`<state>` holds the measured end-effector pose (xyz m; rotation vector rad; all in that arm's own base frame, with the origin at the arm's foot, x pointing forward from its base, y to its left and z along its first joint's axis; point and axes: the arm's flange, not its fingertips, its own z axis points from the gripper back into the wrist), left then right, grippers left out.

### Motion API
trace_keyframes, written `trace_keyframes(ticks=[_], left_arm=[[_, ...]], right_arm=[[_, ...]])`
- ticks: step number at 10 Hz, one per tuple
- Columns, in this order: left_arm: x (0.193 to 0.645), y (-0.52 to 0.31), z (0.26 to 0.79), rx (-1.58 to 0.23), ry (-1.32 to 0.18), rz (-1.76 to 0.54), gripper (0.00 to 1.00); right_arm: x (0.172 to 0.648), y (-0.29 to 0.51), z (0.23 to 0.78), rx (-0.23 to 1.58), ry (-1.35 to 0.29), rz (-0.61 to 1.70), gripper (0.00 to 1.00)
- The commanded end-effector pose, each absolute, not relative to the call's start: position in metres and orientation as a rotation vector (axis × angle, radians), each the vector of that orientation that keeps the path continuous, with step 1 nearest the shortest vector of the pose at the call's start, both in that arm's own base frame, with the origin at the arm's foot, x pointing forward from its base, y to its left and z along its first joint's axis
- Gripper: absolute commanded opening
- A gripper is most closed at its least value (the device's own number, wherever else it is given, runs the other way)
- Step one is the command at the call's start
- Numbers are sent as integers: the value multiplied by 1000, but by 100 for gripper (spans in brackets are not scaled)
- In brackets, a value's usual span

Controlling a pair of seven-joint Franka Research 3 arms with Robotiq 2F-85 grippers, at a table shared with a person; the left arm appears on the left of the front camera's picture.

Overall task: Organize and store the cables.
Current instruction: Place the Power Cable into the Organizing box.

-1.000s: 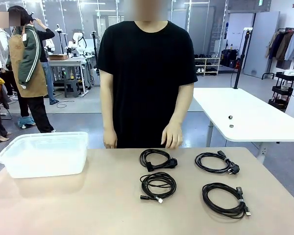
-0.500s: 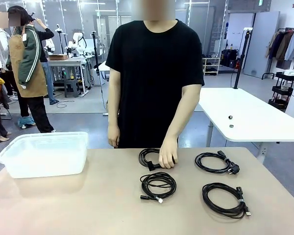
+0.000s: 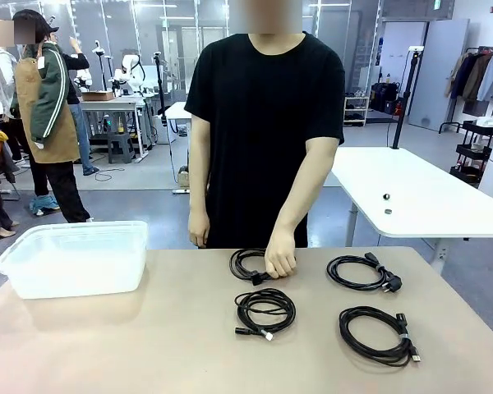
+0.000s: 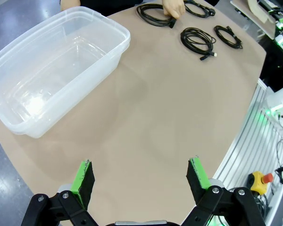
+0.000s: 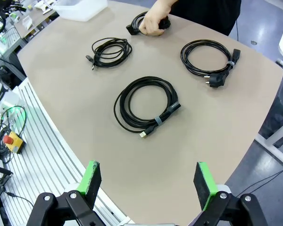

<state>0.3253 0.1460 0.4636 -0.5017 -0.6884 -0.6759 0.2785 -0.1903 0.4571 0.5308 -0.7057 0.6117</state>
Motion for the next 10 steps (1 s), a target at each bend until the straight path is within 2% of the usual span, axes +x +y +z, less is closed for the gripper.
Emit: trace_keyframes(ticks=[1,6,10], left_arm=[[325,147,463,-505,-688,-691,100],[325,147,463,-505,-688,-691,100],[325,147,463,-505,-688,-691,100]], right_arm=[[279,-192,457,534,-719,630,100],[278,-191,457,531,-706,613,100],[333,-172,480,487,-615,556,100]])
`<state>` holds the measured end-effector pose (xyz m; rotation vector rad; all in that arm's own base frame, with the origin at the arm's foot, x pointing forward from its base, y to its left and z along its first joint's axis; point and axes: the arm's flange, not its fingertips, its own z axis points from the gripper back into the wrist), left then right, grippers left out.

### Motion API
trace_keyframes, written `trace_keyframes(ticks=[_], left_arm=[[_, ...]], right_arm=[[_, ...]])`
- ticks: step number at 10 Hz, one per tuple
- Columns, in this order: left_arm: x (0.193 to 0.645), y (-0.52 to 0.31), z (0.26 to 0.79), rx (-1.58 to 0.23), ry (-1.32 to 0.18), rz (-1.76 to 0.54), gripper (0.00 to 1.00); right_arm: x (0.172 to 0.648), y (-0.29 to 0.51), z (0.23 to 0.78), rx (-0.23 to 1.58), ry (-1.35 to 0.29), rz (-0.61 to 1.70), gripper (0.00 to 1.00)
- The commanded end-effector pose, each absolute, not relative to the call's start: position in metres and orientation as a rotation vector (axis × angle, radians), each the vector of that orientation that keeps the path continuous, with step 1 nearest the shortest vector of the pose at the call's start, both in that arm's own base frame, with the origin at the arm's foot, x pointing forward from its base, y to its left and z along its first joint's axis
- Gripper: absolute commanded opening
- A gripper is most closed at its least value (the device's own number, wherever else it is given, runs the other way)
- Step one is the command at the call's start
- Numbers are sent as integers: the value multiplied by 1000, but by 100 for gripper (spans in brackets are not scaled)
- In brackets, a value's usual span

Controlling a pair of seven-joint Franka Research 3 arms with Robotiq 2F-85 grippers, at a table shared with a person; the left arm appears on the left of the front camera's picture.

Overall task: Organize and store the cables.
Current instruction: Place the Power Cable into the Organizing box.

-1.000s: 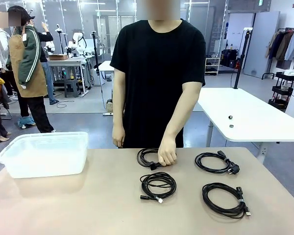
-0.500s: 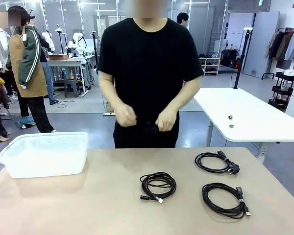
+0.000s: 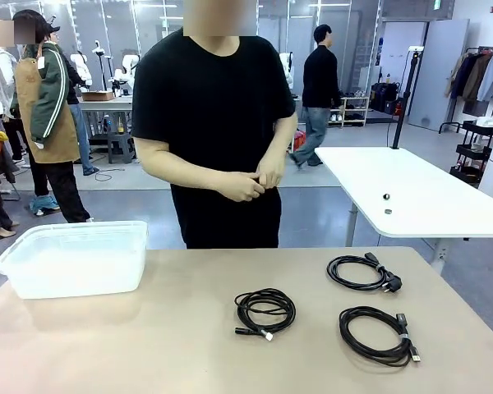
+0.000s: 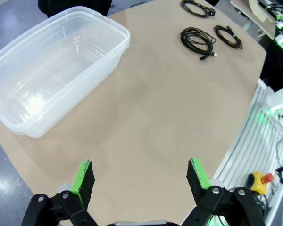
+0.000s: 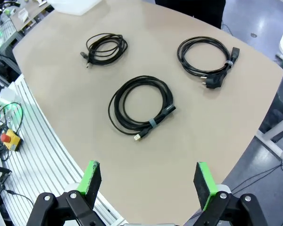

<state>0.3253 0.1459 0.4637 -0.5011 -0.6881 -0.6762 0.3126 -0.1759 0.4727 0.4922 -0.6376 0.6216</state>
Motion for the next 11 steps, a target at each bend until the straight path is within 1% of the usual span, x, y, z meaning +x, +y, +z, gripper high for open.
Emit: trace_keyframes(ticks=[1,3,5,6,8,11], left_arm=[[325,147,463,-505,-688,-691,100],[325,147,463,-505,-688,-691,100],[325,147,463,-505,-688,-691,100],[325,147,463,-505,-688,-691,100],[325,147,463,-505,-688,-691,100],[325,147,463,-505,-688,-691,100]], right_arm=[[358,-158,485,457,-582,511,100],[417,-124,488,388,-517,433,100],[481,-90,477,317,-432,379,100],[505,-75,469,242,-410,319,100],[540,-47,442,158,-382,259,100],[551,-41,425,164,-344,209,100]])
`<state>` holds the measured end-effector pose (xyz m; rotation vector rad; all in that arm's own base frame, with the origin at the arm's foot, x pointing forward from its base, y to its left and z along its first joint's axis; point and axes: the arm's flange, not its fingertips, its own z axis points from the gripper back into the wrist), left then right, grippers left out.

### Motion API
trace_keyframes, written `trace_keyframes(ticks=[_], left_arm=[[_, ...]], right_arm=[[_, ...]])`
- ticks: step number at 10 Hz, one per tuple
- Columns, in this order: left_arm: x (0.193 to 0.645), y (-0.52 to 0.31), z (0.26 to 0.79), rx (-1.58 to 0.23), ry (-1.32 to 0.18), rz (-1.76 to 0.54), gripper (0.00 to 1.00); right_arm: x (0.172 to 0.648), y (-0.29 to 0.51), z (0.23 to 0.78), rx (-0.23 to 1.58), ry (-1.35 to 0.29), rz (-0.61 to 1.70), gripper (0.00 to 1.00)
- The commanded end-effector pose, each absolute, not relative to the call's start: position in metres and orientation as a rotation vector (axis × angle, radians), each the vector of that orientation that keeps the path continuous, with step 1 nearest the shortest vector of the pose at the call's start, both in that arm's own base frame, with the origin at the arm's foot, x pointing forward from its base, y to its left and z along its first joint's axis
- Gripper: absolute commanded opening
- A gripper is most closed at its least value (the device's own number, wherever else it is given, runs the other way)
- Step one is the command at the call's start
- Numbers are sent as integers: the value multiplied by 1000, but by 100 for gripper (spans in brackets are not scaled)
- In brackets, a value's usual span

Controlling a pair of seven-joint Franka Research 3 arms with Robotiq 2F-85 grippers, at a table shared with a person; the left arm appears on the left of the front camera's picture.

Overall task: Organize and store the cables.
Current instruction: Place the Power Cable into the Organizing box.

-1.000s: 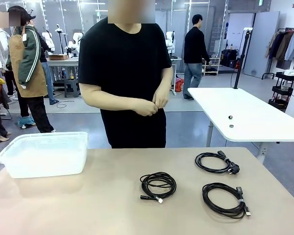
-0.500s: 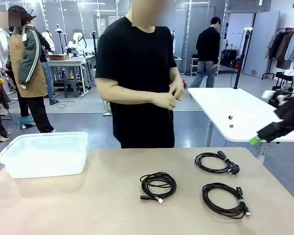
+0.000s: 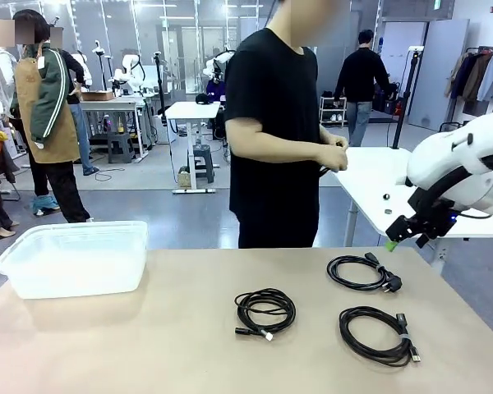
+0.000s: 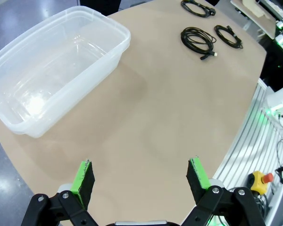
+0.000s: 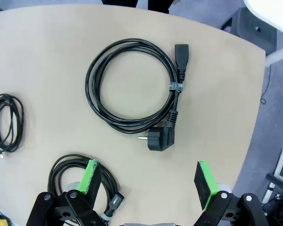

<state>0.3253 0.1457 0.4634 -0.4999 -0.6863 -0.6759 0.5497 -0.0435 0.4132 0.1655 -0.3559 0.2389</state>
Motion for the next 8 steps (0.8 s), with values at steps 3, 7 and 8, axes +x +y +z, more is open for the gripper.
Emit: trace_keyframes(ticks=[3,7,8], left_arm=[[325,147,463,-505,-688,-691,100],[325,147,463,-505,-688,-691,100],[325,147,463,-505,-688,-691,100]], right_arm=[[550,-44,413,166,-356,239,100],[550,-44,413,166,-356,239,100],[549,-43,414,167,-353,232,100]])
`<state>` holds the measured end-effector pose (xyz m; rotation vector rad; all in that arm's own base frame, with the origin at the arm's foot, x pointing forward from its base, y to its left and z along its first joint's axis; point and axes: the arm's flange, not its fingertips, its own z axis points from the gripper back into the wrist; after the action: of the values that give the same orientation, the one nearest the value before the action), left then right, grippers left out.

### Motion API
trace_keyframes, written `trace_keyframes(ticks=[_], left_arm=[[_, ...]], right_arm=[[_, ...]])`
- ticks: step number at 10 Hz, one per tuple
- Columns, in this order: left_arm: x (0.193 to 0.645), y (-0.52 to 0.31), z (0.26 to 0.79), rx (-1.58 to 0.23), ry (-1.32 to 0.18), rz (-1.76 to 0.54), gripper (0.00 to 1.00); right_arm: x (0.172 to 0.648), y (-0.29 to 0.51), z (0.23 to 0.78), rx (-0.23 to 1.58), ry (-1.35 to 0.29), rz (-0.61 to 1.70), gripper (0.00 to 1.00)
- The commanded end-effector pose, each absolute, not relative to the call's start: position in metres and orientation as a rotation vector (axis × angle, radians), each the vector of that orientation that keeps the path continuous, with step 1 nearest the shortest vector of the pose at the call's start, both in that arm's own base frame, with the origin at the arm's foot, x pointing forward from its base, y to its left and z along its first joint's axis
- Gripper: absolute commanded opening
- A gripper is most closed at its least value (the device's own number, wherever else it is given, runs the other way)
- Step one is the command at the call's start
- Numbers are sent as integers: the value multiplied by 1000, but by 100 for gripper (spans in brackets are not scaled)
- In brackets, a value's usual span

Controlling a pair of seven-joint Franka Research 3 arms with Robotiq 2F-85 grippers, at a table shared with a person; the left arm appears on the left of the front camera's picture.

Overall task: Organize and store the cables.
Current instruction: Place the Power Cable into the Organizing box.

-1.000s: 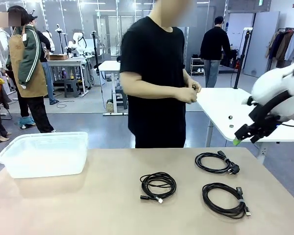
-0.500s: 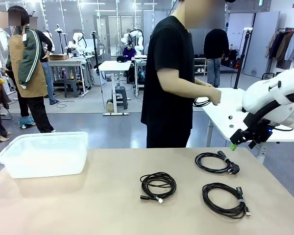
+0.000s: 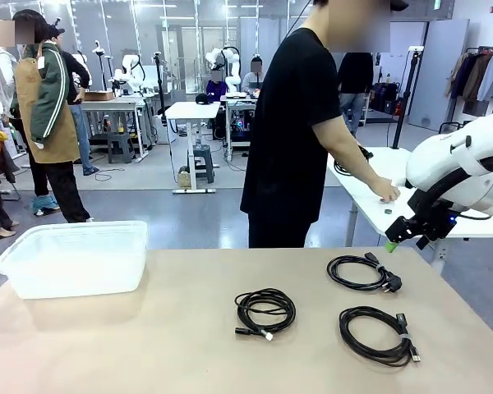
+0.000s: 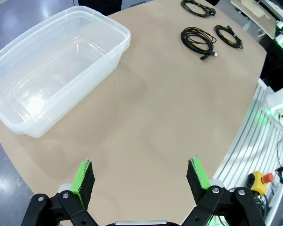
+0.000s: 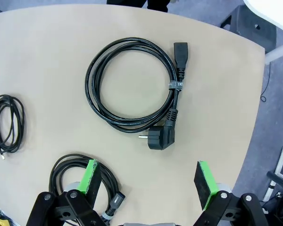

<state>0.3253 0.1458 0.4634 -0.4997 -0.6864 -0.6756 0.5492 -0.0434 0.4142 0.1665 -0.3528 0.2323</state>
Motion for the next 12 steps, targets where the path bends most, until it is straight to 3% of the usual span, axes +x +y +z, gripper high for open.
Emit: trace_keyframes(ticks=[1,12], left_arm=[[325,147,463,-505,-688,-691,100],[325,147,463,-505,-688,-691,100]], right_arm=[[570,-31,400,200,-319,213,100],[668,-10,338,41,-138,50,100]])
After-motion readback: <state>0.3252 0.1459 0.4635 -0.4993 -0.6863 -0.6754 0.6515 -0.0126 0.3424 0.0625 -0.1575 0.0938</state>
